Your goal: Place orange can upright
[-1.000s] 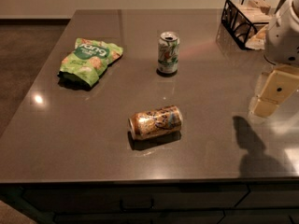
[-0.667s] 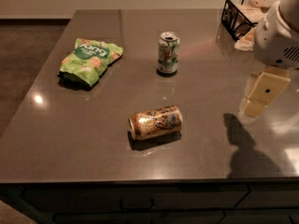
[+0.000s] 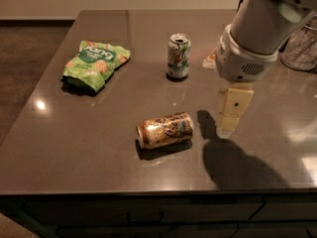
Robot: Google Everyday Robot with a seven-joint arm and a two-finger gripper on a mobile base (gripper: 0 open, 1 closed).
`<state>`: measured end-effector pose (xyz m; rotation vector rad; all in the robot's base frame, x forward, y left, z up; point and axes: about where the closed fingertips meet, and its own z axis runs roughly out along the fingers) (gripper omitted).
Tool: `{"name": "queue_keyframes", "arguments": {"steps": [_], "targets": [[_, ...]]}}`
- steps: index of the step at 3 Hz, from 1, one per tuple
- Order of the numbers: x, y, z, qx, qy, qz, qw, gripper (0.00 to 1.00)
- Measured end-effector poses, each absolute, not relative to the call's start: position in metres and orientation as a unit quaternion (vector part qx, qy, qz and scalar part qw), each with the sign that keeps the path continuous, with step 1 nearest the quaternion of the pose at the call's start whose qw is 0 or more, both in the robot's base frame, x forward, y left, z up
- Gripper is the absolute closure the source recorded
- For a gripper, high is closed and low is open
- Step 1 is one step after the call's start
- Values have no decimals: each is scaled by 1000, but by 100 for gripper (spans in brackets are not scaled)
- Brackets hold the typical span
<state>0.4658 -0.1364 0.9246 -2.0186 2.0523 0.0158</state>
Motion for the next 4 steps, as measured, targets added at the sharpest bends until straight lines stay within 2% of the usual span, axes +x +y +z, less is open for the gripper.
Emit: {"name": "queue_keyframes", "arguments": {"steps": [1,3,4], "targets": [[465,-99,901,-727,677,21,113,0],[450,-36,868,-769,635,8,80,0],[444,-17,860,-775,629,7,67,19]]}}
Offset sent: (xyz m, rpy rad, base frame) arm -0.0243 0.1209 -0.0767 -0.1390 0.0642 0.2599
